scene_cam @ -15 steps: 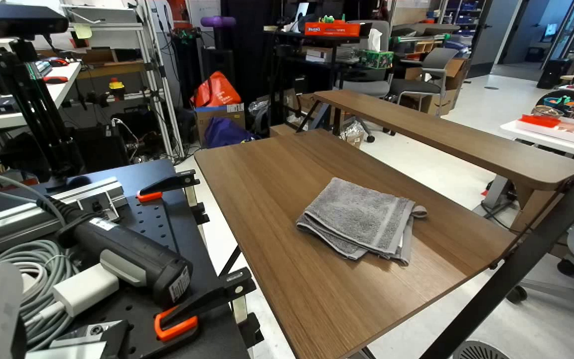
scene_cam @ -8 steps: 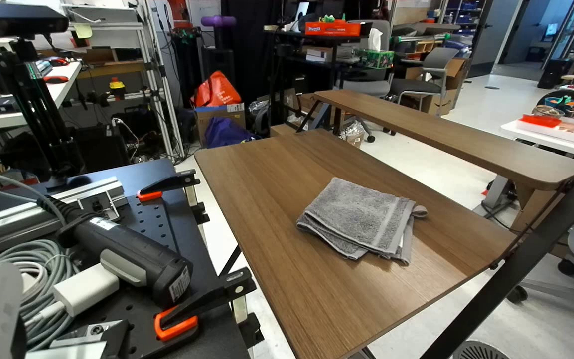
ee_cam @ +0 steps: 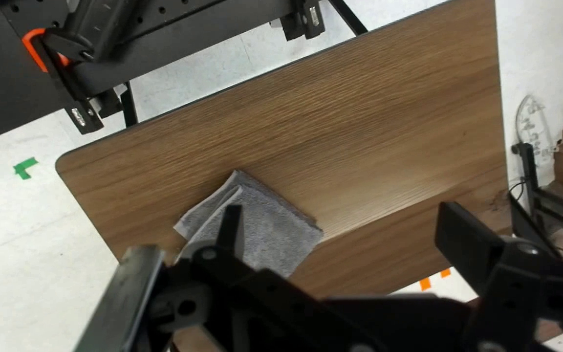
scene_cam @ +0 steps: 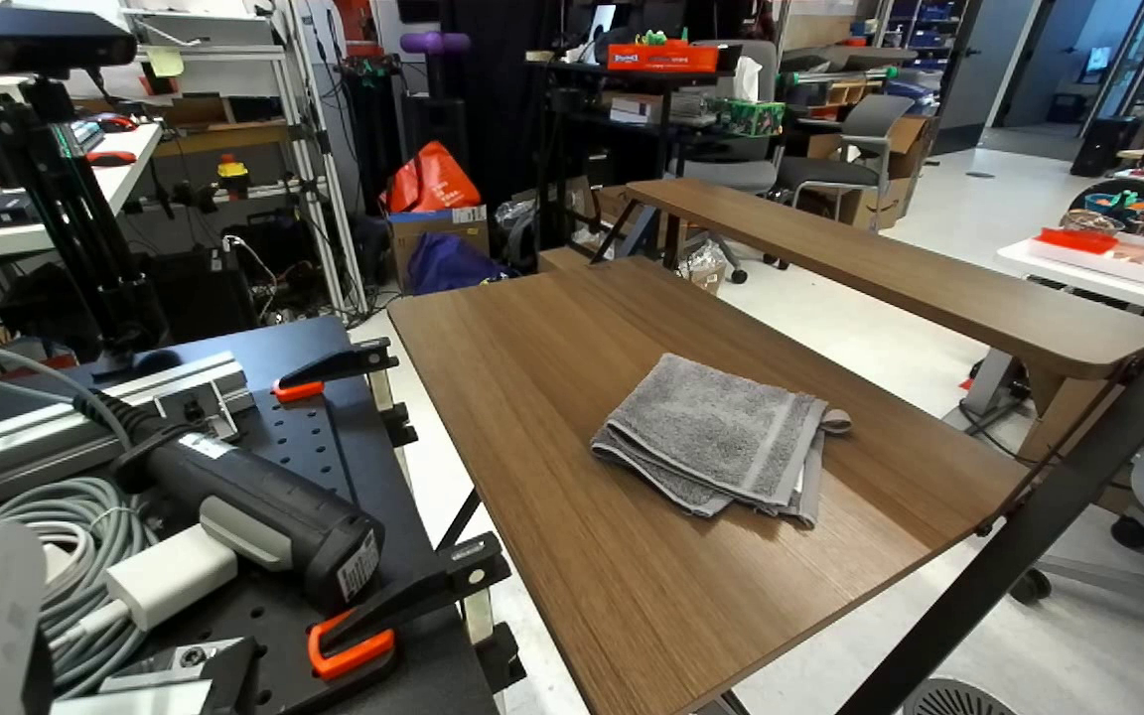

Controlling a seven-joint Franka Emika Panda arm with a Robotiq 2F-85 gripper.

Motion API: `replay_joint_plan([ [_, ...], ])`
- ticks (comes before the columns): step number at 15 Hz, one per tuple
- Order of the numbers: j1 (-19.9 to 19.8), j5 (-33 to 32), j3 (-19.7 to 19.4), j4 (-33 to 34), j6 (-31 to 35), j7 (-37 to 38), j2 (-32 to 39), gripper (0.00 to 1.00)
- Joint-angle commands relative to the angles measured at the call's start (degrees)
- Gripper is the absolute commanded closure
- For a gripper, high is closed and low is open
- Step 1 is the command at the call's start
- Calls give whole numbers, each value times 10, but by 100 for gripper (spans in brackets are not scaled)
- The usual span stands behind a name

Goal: Move the grey towel to the left

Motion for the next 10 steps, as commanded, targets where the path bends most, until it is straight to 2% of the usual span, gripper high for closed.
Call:
replay_joint_plan([
  [1,-13,0,-30,9,54,-4,76,0],
  [6,-17,20,-68,13,140,-16,178,0],
  [10,-17,37,-83,27,205,-20,259,0],
])
